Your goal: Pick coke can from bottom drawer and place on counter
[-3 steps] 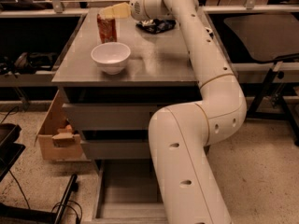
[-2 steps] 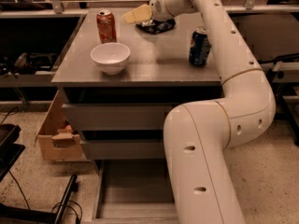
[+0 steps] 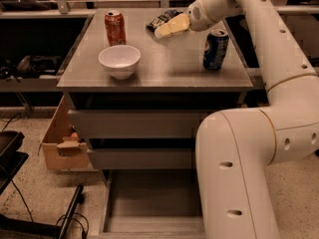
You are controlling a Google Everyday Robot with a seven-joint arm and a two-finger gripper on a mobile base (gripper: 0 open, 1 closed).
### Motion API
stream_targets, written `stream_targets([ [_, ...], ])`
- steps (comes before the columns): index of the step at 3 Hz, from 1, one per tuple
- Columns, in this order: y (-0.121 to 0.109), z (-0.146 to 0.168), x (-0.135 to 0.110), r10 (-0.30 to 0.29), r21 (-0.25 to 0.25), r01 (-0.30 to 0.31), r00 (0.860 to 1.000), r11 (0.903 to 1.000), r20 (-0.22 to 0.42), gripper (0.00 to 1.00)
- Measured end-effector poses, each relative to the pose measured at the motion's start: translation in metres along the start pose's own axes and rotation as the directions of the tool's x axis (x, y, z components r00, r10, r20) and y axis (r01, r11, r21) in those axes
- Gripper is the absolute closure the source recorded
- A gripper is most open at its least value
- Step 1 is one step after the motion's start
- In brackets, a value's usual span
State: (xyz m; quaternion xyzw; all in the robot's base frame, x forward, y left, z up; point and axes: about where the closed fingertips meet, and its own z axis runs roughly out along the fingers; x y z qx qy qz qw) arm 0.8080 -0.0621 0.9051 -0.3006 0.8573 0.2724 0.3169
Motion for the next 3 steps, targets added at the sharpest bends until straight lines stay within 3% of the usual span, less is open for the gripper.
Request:
stream_targets([
  [1,0.001,0.002,-0.001,-0.003,-0.001,0.003,1.000,1.0000,-0.001,0.00],
  [2,-0.003,-0.034,-0.011,0.016,0.070,-0.017,1.000,0.9974,0.021,0.00],
  [3,-0.009,-0.099,-0.022,0.071,0.206,-0.080,0.996,0.9753,0.052,0.00],
])
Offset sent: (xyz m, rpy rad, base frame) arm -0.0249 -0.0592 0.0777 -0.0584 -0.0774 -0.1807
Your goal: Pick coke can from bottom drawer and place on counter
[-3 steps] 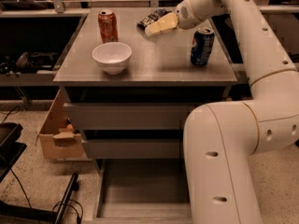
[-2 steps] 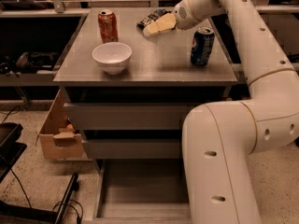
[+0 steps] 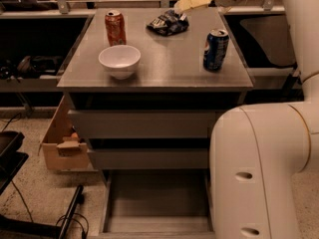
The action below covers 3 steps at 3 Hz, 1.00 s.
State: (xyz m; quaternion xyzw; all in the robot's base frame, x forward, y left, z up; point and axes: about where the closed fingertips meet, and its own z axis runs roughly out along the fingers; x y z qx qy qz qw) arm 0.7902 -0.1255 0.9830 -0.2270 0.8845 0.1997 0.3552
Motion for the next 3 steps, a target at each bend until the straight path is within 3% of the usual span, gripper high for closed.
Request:
stream_targets([
  [1,-0.019,-0.057,0.011,0.122,0.150,-0.116,0.992,0.9819,-0.033,0.00],
  [2,-0.034,-0.081,0.053,0.270,0.248,-0.237,0.956,0.9394,-0.111,0.00],
  [3,-0.029,-0.099,0.075,0.357,0.254,-0.325,0.930,0.9112,-0.092,0.00],
])
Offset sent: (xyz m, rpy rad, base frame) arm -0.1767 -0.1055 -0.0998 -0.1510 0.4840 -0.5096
